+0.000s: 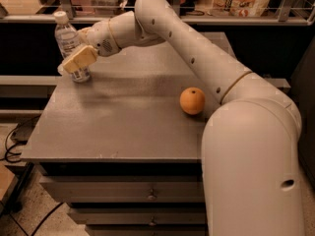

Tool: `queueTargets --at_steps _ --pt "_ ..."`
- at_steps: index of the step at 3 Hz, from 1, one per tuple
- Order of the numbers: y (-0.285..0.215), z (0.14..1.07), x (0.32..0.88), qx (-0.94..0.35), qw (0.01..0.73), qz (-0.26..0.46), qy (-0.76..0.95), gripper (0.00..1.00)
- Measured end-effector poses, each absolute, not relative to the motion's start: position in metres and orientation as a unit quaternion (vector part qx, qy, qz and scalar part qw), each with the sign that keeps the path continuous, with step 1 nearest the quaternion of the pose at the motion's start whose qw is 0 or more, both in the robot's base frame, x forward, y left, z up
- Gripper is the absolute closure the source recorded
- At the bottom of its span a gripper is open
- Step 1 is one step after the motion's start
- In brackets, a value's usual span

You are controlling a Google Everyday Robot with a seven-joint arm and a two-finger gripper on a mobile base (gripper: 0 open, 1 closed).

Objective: Pick blue plastic bottle

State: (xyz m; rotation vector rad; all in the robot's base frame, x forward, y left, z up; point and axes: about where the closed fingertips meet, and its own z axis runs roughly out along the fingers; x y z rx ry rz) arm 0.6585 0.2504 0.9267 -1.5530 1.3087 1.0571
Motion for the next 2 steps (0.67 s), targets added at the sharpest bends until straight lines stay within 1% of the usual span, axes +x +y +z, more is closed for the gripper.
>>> queueTargets --at_steps 2 --pt "0.2521 0.9262 0.6635 -0.594 0.427 0.441 0.520 0.63"
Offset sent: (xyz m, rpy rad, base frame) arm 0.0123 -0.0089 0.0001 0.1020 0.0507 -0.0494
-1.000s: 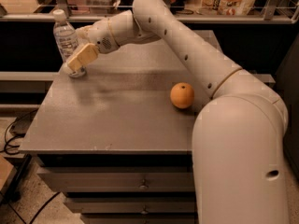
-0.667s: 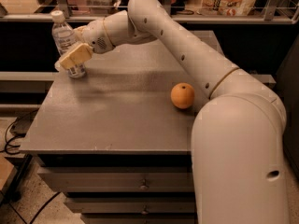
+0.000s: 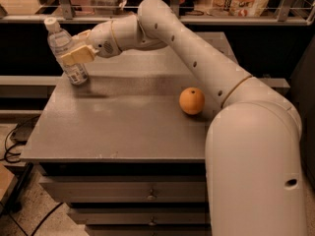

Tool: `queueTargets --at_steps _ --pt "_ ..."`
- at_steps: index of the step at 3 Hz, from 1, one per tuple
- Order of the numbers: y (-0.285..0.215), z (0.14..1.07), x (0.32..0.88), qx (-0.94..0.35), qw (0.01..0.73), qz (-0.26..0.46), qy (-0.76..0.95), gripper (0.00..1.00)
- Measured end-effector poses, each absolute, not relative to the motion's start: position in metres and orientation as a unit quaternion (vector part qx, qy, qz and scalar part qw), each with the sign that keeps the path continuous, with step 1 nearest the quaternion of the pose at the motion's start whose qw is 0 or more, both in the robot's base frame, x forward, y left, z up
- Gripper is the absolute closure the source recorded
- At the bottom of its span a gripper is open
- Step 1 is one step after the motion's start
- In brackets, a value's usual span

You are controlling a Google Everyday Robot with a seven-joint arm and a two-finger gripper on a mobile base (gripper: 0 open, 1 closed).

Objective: Pick blue plastic bottle

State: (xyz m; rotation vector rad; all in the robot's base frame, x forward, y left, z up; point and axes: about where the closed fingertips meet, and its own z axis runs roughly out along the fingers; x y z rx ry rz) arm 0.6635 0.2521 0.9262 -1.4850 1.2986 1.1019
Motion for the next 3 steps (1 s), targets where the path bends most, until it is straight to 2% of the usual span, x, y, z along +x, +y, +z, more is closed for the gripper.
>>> queueTargets --at_steps 1,2,3 --pt "0.217 0.937 0.671 -0.585 0.449 0.399 0.545 0.95" --pt "0.174 0.951 0.672 -0.588 0.460 0.331 0.577 1.00" --pt "0.147 0.968 0.663 -0.616 0.438 0.235 0.611 1.00"
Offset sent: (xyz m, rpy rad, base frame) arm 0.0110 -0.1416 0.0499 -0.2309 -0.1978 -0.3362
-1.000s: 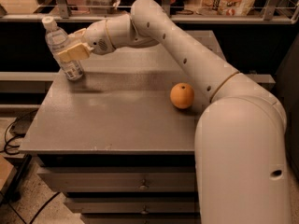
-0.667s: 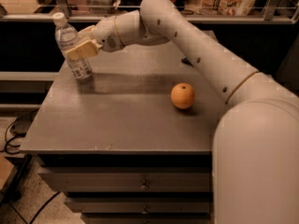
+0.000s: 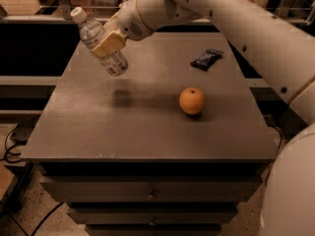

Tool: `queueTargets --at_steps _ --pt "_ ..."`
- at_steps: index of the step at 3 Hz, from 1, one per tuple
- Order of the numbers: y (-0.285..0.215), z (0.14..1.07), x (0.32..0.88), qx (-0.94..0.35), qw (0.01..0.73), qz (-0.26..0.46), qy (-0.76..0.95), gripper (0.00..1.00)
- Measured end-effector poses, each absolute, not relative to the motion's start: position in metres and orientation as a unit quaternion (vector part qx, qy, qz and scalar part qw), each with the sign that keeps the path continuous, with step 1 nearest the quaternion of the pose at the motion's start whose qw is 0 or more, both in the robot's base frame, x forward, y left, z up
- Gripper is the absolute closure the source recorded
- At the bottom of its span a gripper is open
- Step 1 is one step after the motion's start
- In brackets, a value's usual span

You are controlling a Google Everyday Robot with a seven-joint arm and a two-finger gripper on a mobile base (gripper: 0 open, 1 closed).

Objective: Pick blue plastic bottle

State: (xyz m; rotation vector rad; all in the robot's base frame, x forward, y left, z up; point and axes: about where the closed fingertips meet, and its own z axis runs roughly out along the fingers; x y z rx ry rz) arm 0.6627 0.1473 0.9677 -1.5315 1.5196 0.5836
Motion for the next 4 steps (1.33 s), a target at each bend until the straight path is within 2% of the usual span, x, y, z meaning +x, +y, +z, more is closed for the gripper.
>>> queueTargets --at_steps 1,2,3,4 --pt "0.131 0.966 0.656 -0.649 0.389 0.132 0.640 1.00" --pt "0.108 0.923 0.664 -0.687 0.303 0.017 0.661 0.74" --pt "0.086 0.895 0.678 -0.697 0.259 -0.038 0.667 0.51" --pt "0.070 0.870 0.691 -0.696 0.235 -0.047 0.677 0.28"
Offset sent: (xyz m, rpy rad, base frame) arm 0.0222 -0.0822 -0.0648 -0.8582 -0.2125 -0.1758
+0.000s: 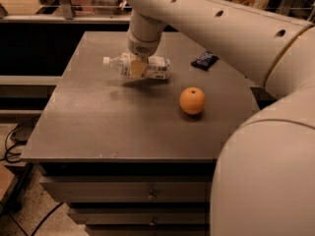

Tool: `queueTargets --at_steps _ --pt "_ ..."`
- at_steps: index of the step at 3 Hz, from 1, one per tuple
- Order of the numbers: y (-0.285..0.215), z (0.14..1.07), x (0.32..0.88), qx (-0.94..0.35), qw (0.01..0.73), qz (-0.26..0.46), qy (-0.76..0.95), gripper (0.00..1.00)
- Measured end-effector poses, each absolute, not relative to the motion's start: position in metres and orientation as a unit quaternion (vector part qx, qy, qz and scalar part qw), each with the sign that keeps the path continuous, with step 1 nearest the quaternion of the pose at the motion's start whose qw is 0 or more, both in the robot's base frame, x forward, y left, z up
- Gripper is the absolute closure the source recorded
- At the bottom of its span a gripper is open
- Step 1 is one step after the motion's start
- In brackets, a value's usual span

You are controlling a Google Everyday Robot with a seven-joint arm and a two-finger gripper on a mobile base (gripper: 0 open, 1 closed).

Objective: Pick blue plastic bottle

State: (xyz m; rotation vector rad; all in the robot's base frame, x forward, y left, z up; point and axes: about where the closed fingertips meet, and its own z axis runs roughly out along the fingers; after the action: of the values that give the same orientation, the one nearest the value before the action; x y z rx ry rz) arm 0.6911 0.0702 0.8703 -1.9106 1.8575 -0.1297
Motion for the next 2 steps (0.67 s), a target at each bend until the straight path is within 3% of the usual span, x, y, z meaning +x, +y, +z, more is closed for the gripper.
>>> queueTargets --at_steps 1,2 --pt "0.0664 0.8500 0.6967 -0.690 0.234 -0.017 0.685 0.05" --pt "0.0710 0.8450 0.6904 -0.676 0.255 0.030 0.691 0.00"
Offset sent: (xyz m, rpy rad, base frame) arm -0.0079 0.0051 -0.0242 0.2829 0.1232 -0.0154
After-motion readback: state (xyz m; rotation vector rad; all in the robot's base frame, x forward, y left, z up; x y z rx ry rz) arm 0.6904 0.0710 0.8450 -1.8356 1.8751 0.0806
